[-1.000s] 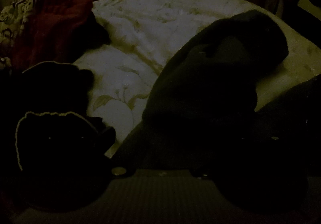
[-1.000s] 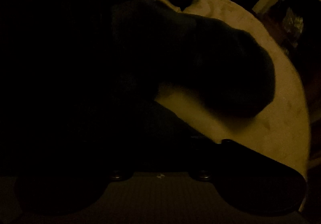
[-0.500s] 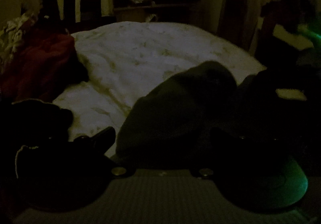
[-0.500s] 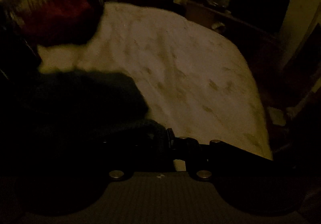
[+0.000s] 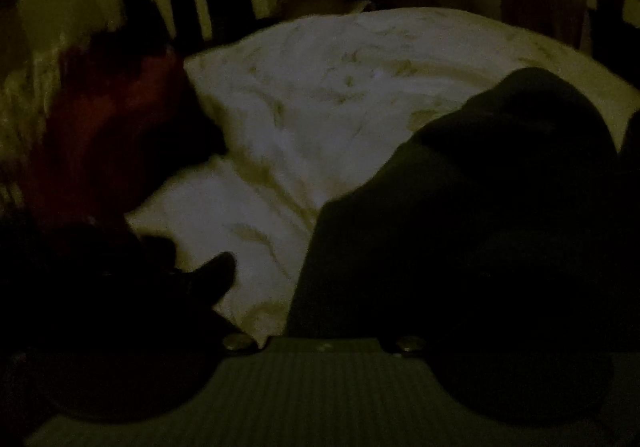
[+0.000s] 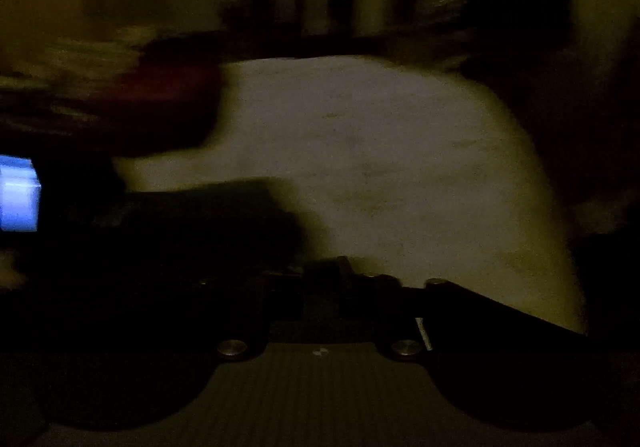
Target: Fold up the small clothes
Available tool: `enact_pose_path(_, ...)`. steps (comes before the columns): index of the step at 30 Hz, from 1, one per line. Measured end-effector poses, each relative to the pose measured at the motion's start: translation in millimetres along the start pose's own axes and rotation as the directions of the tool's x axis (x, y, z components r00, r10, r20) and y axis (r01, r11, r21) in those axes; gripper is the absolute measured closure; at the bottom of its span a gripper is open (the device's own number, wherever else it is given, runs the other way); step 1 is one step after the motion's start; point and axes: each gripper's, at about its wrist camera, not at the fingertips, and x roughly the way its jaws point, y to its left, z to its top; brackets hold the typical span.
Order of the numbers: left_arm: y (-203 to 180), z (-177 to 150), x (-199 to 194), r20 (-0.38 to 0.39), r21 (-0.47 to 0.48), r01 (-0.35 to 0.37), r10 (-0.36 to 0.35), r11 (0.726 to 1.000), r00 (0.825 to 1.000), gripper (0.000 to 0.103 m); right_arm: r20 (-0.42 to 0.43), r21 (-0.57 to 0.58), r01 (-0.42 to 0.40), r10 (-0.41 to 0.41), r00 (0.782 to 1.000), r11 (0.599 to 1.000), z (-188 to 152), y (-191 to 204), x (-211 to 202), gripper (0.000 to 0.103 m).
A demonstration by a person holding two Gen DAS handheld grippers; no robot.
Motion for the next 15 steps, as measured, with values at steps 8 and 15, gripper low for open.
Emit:
enact_pose_path(8,47.8,-20.8,-20.8,0.025,-0.160,0.110,-0.107,0.981,0.994,0.014,-0.039,0.032,-0.036,0.038,0.999,0.999,21.1,43.7,69.0,0.056)
enact_pose_path(15,57.7,-33.3,-21.5,0.049,-0.214,0.165,-0.158,0.963,0.986,0.001,-0.186,0.048,0.218,-0.206,0.961,0.975,51.2,35.2,129.0,0.029)
